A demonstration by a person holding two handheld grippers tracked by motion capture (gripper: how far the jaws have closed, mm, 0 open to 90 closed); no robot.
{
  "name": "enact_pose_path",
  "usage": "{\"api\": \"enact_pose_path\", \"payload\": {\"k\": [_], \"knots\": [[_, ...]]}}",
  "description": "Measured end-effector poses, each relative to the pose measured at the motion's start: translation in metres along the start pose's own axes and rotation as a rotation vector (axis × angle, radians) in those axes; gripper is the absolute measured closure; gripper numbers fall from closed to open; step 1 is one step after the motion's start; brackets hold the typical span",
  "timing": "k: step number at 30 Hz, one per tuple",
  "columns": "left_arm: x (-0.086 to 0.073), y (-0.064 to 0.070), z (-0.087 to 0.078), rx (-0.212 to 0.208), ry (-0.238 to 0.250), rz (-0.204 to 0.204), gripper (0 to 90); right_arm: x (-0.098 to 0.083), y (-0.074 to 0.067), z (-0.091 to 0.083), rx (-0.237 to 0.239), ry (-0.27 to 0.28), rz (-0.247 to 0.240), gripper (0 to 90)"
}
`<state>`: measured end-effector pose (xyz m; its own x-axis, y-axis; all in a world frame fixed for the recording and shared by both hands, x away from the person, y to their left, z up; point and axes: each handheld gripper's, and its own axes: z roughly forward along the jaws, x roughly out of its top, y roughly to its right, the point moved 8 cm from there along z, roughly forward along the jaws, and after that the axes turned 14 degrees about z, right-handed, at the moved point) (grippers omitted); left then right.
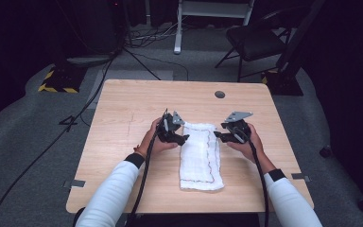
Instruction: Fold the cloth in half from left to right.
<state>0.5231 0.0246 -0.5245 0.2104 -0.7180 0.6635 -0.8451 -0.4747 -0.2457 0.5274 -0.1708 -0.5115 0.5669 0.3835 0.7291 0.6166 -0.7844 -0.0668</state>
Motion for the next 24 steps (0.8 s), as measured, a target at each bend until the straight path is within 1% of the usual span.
{"api": "enact_pose_path", "payload": {"k": [1,3,4,5,7,8,9,10,11,12,13,15,17,20,22,23,24], "knots": [[0.000,-0.003,0.003,0.003,-0.003,-0.013,25.8,0.003,0.002,0.004,-0.010,-0.001,0.002,48.3],[0.001,-0.009,0.011,-0.001,-0.008,-0.026,25.7,0.006,0.004,0.012,-0.010,-0.008,0.019,48.6],[0.001,-0.010,0.015,-0.005,-0.010,-0.038,25.4,0.008,0.005,0.016,-0.018,-0.014,0.018,48.7],[0.001,-0.012,0.018,0.002,-0.018,-0.038,25.4,0.008,0.006,0.020,-0.027,-0.024,0.010,48.8],[0.000,-0.015,0.026,0.003,-0.032,-0.044,25.3,0.009,0.008,0.028,-0.039,-0.038,0.013,49.1],[0.000,-0.015,0.026,0.003,-0.032,-0.044,24.7,0.009,0.008,0.031,-0.043,-0.046,0.019,49.2],[-0.001,-0.016,0.030,-0.005,-0.033,-0.060,24.6,0.009,0.010,0.034,-0.047,-0.050,0.021,49.2],[-0.001,-0.018,0.031,-0.006,-0.039,-0.061,24.5,0.009,0.011,0.037,-0.046,-0.053,0.032,49.2],[-0.001,-0.018,0.033,-0.010,-0.029,-0.075,24.0,0.008,0.013,0.040,-0.047,-0.059,0.040,49.2],[-0.001,-0.019,0.034,-0.019,-0.030,-0.085,23.9,0.007,0.015,0.042,-0.048,-0.067,0.050,49.0],[-0.001,-0.019,0.036,-0.019,-0.032,-0.089,23.9,0.006,0.017,0.044,-0.044,-0.075,0.066,49.0],[-0.003,-0.019,0.040,-0.025,-0.041,-0.087,23.3,0.005,0.021,0.048,-0.050,-0.075,0.085,49.0],[-0.003,-0.018,0.043,-0.034,-0.043,-0.093,22.9,0.003,0.022,0.050,-0.042,-0.084,0.097,48.7],[-0.003,-0.018,0.047,-0.044,-0.041,-0.122,20.6,0.003,0.023,0.052,-0.039,-0.078,0.106,48.5],[-0.004,-0.020,0.049,-0.068,-0.043,-0.132,19.5,0.002,0.023,0.052,-0.022,-0.079,0.113,52.9],[-0.003,-0.020,0.049,-0.072,-0.039,-0.135,20.2,0.002,0.022,0.053,-0.012,-0.075,0.127,56.3],[-0.003,-0.020,0.049,-0.077,-0.039,-0.126,20.6,0.001,0.021,0.053,0.007,-0.076,0.138,59.7]]}}
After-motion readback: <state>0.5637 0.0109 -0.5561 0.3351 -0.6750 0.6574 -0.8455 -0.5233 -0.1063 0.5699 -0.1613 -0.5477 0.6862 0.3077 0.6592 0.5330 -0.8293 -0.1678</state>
